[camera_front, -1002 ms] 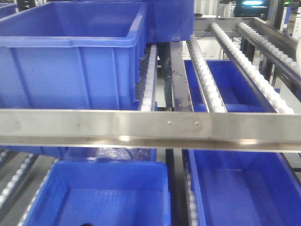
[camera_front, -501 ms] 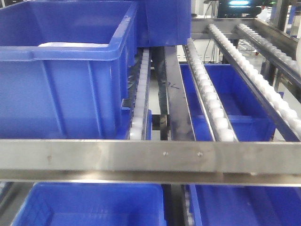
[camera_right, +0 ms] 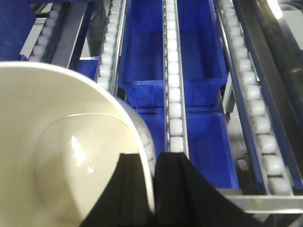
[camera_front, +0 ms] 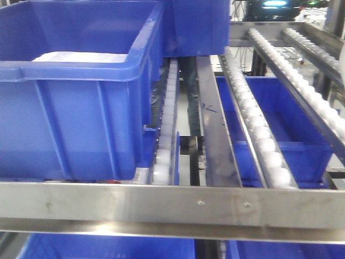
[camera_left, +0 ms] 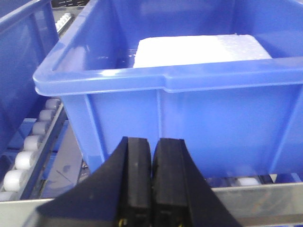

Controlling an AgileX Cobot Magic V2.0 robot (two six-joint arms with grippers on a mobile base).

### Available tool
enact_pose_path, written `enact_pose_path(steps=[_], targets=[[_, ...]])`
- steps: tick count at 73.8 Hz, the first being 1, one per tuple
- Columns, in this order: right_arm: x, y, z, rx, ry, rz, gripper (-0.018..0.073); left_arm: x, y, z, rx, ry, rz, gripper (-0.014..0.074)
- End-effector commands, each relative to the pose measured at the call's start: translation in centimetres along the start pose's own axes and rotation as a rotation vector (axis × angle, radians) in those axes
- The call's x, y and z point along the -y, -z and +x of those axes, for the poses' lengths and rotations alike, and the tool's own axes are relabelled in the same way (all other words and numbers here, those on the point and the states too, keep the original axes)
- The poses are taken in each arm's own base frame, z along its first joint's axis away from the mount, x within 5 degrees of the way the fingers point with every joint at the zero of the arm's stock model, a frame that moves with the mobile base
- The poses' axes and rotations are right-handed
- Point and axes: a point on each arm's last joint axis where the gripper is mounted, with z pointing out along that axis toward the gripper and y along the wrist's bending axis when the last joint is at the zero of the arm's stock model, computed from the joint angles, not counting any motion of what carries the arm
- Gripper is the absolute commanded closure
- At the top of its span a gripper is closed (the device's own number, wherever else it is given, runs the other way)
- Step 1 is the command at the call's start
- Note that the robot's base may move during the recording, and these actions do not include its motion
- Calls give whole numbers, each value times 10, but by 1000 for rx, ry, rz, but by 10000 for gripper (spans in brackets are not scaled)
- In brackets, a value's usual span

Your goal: Move white bin to right shelf second layer

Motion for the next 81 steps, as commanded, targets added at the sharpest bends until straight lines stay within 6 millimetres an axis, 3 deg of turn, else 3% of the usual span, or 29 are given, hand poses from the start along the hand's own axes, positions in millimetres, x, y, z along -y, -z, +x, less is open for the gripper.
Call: enact_pose_path(steps=[1,35,48,60,81], targets=[[-2,4,-17,122,-5,-15,512,0,-1,4,63,5,1,512],[-2,4,-17,123,-4,-14,512,0,-1,4,63,5,1,512],[2,-4,-22,136,101,48,512,0,-1,4,63,5,1,512],[1,-36,-26,75,53,44,512,0,-1,4,63,5,1,512],[1,-111,-25,-1,-33,31,510,0,-1,4,63,5,1,512]])
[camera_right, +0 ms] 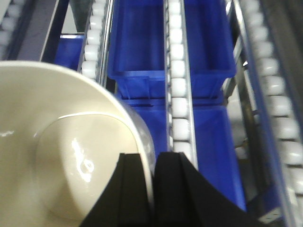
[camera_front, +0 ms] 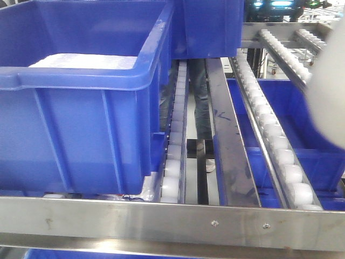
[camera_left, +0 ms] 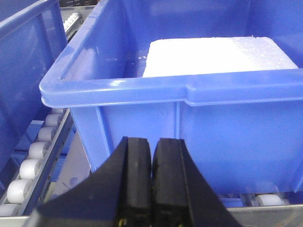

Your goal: Move white bin to right shelf second layer

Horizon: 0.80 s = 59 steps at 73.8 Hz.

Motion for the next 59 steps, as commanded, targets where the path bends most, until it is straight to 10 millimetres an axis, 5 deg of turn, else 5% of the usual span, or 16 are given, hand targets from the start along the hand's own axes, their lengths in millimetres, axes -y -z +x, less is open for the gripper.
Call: enact_pose_path(steps=[1,18,59], targets=[[-2,-16,-18,117,-43,-22,510,0,-1,4,63,5,1,512],[16,-56,-15,92,-115,44,510,0,-1,4,63,5,1,512],[19,-82,0,-13,-112,60,487,0,-1,4,63,5,1,512]])
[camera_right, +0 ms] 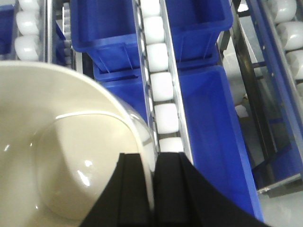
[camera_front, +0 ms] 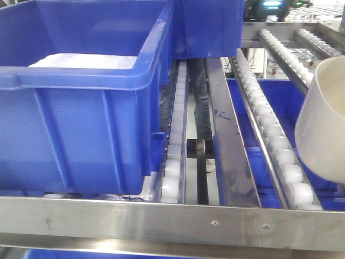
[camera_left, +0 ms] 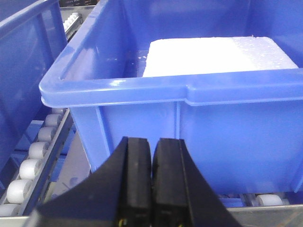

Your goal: Move white bin to right shelf second layer

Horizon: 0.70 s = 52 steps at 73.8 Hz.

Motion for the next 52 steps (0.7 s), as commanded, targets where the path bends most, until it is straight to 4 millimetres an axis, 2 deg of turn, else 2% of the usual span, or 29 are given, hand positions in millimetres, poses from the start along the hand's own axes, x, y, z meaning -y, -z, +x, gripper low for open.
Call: enact_pose_path(steps=[1,15,19,34,52], targets=[[-3,4,-19,130,-7,-30,478,0,-1,4,63,5,1,512],[-3,4,-19,138,-7,-32,263,0,-1,4,63,5,1,512],[-3,4,-20,139,-7,-32,225,0,-1,4,63,5,1,512],[-4,16,-25,187,-7,-42,226,0,-1,4,63,5,1,512],[-6,65,-37,341,-8,-70,226,0,-1,4,63,5,1,512]])
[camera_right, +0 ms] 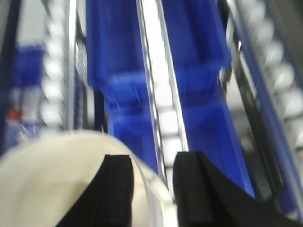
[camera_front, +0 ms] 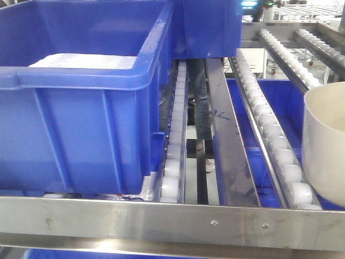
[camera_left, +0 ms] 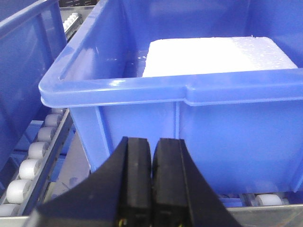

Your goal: Move white bin to right shelf second layer

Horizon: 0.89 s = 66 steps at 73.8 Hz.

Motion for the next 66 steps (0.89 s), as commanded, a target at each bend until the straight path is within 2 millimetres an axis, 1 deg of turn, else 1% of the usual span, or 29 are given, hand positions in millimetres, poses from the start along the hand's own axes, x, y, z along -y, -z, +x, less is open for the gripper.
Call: enact_pose_path(steps=[1,6,8,20,23,28,46,54,66], targets=[[-4,23,-24,164,-4,-32,227,0,-1,4,63,5,1,512],[-4,36,-26,193,-4,-36,248,0,-1,4,63,5,1,512],[-4,42,-27,201,-4,-37,281,0,-1,4,63,5,1,512],[-2,63,-18,131,-7,-10,552,0,-1,4,63,5,1,512],[0,67,-14,105,-8,-1,528,0,-1,4,63,5,1,512],[1,74,-8,89,-9,6,536,0,-1,4,63,5,1,512],[6,100,13,160,5,-6,536,0,-1,4,63,5,1,512],[8,112,24,219,108,-7,536,0,-1,4,63,5,1,512],[9,134,28,337,218,-6,536,0,-1,4,63,5,1,512]])
